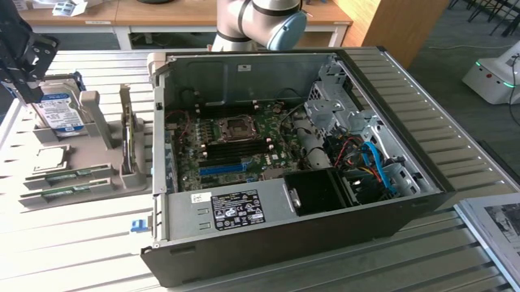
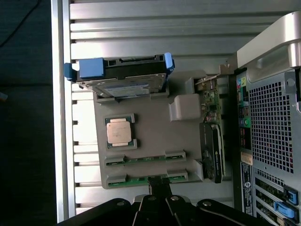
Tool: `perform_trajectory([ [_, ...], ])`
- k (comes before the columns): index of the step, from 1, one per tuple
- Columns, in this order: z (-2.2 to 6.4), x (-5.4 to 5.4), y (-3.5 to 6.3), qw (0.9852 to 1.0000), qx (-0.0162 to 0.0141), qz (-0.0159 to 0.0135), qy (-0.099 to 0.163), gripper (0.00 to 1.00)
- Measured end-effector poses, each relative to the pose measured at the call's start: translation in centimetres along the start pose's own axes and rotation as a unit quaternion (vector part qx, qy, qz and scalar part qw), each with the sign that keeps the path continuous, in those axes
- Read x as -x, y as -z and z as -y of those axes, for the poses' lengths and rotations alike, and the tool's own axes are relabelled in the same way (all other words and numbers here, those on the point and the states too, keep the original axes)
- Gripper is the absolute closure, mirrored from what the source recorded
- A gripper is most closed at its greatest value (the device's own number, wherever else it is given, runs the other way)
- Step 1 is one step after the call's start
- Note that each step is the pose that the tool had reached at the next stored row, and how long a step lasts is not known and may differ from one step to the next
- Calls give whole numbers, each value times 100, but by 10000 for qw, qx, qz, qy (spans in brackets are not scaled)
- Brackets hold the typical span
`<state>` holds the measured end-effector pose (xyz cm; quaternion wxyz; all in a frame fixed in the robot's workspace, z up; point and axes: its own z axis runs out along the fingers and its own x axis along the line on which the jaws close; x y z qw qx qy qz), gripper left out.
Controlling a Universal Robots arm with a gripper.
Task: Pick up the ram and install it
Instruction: 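Pick up the ram and move it above insertion slot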
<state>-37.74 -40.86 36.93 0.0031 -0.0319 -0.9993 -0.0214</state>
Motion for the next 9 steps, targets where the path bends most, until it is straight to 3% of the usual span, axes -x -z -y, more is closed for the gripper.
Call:
perform_trajectory([
  [9,0,0,0,9998,-2,-9,203,90],
])
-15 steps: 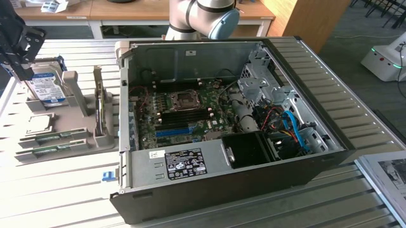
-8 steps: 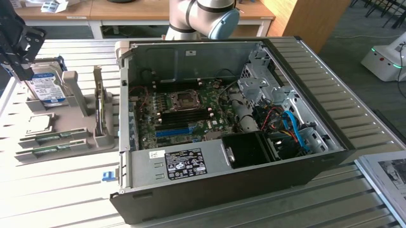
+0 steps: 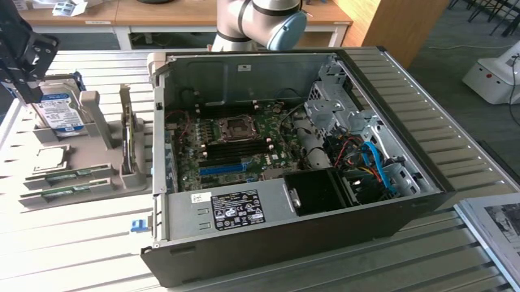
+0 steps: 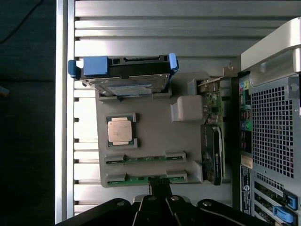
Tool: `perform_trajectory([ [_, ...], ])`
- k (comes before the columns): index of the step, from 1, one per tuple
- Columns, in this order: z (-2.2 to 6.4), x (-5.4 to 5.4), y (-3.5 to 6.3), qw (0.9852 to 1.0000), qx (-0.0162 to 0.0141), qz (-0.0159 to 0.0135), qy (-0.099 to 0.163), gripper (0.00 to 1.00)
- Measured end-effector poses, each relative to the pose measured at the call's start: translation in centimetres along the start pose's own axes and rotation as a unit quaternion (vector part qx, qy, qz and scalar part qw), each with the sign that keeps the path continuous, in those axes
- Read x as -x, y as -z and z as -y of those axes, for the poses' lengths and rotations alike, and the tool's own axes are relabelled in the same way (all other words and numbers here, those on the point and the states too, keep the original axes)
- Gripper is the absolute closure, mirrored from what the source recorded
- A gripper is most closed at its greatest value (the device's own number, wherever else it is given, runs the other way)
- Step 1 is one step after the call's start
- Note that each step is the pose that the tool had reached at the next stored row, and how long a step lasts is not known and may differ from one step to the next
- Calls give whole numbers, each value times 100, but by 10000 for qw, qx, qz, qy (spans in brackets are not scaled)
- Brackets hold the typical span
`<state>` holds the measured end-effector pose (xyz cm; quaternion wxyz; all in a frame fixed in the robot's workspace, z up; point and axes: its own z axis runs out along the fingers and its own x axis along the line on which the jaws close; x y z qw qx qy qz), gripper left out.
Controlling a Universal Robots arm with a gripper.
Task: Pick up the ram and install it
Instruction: 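Pick up the ram and move it above insertion slot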
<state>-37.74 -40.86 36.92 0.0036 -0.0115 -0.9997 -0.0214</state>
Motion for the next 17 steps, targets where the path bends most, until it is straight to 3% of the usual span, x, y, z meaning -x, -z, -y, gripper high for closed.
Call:
perform_trajectory([
  [9,0,0,0,9994,-3,-16,358,90],
  [17,0,0,0,9977,-5,-29,676,90],
])
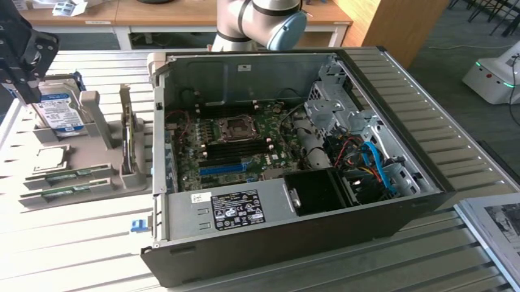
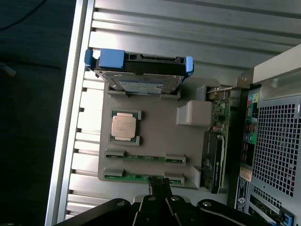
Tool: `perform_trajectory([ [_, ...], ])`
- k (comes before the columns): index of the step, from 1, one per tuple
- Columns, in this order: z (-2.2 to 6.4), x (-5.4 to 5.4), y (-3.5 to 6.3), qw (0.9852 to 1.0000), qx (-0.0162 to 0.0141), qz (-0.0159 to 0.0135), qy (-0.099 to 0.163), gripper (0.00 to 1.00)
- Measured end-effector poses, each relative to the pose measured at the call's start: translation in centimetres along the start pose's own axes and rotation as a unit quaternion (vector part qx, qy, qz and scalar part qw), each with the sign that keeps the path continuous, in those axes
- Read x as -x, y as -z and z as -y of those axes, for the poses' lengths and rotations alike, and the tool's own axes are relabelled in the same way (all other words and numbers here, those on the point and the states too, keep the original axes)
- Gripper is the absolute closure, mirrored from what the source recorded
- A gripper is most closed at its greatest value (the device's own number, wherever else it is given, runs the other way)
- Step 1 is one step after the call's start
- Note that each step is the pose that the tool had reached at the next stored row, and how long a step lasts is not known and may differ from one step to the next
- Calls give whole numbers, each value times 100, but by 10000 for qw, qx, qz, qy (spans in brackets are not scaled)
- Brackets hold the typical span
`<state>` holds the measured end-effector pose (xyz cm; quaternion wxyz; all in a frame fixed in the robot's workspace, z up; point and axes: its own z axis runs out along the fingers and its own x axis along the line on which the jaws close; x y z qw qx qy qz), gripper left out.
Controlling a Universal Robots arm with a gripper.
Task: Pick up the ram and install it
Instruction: 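Pick up the ram and move it above insertion slot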
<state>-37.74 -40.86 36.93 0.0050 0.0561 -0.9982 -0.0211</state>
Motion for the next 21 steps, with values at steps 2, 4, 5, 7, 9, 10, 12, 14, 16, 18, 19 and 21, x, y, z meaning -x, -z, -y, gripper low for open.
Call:
perform_trajectory([
  [2,0,0,0,10000,-1,-3,80,90],
  [4,0,0,0,9999,-3,-7,157,90],
  [5,0,0,0,9998,-4,-9,191,90],
  [7,0,0,0,9997,-6,-11,252,90],
  [9,0,0,0,9995,-11,-15,319,90],
  [10,1,0,0,9994,-14,-17,358,90],
  [12,1,0,0,9991,-18,-20,430,90],
  [14,0,0,0,9988,-23,-23,497,90],
  [16,1,0,0,9984,-27,-27,567,90],
  [18,0,0,0,9980,-28,-30,633,90],
  [19,0,0,0,9977,-29,-31,670,90],
  [21,0,0,0,9971,-30,-35,756,90],
])
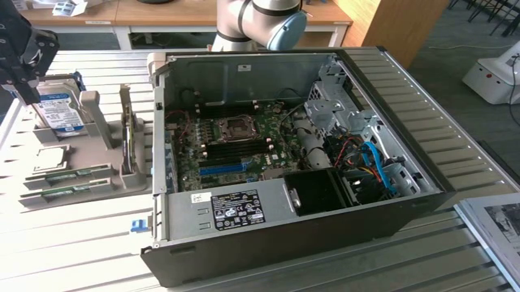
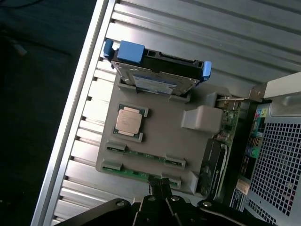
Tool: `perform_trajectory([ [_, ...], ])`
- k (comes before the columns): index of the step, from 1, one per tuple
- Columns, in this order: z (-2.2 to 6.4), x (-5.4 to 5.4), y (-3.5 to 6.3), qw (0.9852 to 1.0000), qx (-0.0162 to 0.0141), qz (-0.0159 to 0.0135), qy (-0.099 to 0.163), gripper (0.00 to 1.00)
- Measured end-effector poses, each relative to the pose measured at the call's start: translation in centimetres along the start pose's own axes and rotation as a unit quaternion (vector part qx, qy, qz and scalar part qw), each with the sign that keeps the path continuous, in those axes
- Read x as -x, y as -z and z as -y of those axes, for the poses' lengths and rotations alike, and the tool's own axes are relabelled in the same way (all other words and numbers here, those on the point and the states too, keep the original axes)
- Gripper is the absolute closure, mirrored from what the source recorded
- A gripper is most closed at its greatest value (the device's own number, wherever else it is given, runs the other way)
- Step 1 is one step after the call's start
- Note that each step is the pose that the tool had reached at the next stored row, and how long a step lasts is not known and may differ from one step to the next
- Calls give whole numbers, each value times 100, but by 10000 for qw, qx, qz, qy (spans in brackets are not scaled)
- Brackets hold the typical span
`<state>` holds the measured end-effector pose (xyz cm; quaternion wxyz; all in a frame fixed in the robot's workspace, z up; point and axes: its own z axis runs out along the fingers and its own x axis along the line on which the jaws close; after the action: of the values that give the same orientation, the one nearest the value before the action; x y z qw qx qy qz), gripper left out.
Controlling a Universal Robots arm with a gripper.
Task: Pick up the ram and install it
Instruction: 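Pick up the ram and move it above insertion slot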
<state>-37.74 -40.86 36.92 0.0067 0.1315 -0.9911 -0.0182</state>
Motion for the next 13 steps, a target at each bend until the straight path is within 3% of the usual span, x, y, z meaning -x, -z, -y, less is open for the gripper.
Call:
perform_trajectory([
  [7,0,0,0,9994,-3,-13,335,90],
  [13,0,0,0,9979,-6,-25,650,90],
])
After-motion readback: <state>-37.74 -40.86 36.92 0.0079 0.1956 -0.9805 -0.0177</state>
